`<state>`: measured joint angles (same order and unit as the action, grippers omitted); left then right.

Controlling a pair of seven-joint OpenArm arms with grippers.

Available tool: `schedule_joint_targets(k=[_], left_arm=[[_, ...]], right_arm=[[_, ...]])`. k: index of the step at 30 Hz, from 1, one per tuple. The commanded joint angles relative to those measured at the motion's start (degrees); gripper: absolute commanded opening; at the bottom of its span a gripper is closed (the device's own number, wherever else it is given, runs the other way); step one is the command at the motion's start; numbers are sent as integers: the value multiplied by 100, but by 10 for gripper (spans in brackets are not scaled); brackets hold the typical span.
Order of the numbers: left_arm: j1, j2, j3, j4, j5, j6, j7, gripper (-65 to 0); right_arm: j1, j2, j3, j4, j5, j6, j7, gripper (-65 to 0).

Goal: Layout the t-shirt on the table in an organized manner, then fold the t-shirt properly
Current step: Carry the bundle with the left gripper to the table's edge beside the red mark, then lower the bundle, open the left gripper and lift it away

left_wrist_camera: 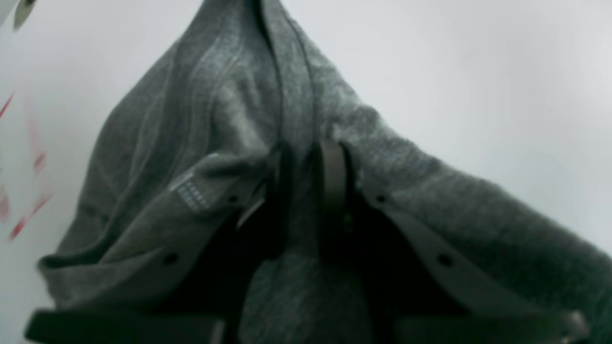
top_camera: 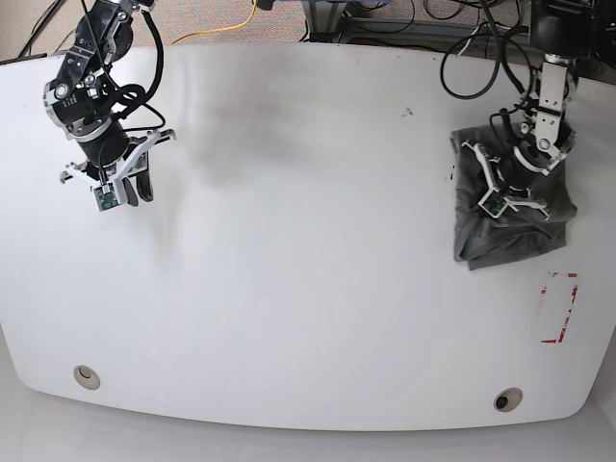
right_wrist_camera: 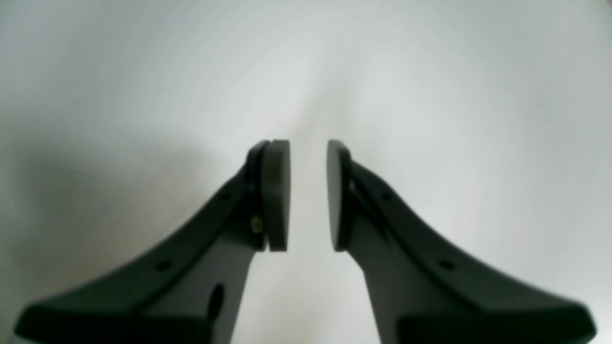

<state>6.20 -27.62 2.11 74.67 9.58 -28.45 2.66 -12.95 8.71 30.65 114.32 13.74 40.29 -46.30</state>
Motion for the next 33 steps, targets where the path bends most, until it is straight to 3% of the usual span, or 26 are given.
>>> schedule_joint_targets(k=[1, 10, 19, 28, 33], left_arm=[[246, -302, -119, -201, 558, -360, 1075, -560], [273, -935, -294, -263, 479, -834, 1075, -560], [264, -1489, -286, -518, -224, -896, 1093, -560], [229, -1665, -321, -492, -312, -905, 1101, -560], [220, -1647, -760, -219, -717, -905, 1101, -560]], right_arm=[[-10, 74, 33, 124, 64, -29, 151, -518], [-54, 65, 33, 124, 64, -29, 151, -518], [-186, 65, 33, 133, 64, -29, 160, -518], [-257, 65, 33, 141, 64, -29, 169, -518], [-204, 65, 33, 141, 55, -29, 169, -518]])
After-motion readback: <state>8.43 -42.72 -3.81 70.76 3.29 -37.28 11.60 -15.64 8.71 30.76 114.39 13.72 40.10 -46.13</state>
